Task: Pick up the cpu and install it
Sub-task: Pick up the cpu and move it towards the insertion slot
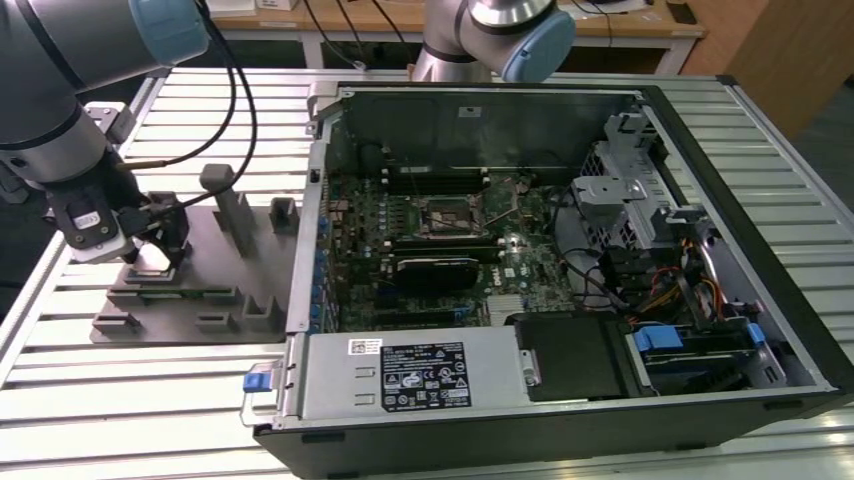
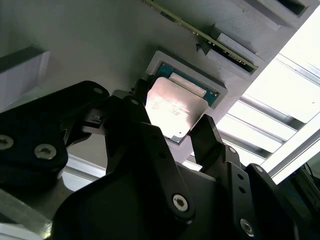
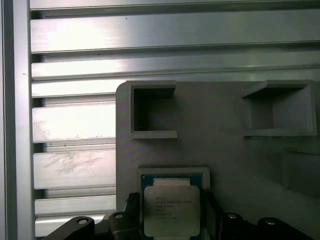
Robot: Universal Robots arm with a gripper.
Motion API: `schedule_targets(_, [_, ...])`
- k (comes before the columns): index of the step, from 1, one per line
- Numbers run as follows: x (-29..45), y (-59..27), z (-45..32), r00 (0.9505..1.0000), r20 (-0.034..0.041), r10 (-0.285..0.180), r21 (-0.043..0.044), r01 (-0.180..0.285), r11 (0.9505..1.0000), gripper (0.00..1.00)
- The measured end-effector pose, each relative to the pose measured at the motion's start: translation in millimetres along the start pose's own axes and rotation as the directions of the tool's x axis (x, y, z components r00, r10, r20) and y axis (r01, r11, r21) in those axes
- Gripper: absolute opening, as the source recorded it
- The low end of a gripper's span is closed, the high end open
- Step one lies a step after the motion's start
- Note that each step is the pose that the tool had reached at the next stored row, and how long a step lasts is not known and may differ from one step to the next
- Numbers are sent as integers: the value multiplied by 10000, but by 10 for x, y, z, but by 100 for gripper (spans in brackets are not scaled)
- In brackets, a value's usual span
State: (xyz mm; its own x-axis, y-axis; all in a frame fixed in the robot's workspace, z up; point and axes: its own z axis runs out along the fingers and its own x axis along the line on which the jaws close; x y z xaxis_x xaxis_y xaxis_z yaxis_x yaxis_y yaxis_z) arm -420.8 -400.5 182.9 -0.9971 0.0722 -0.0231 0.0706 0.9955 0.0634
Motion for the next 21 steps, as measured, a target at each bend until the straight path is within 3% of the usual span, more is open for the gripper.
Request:
schedule_targets(3, [0,0,0,10000,-1,0,1,0,10000,60])
schedule_targets(4, [0,0,0,10000,0,0,1,0,10000,54])
schedule_targets(12, [0,1,-4,10000,2,0,-1,0,10000,54])
schedule_targets(21, [-4,11,-174,10000,0,0,0,0,10000,54])
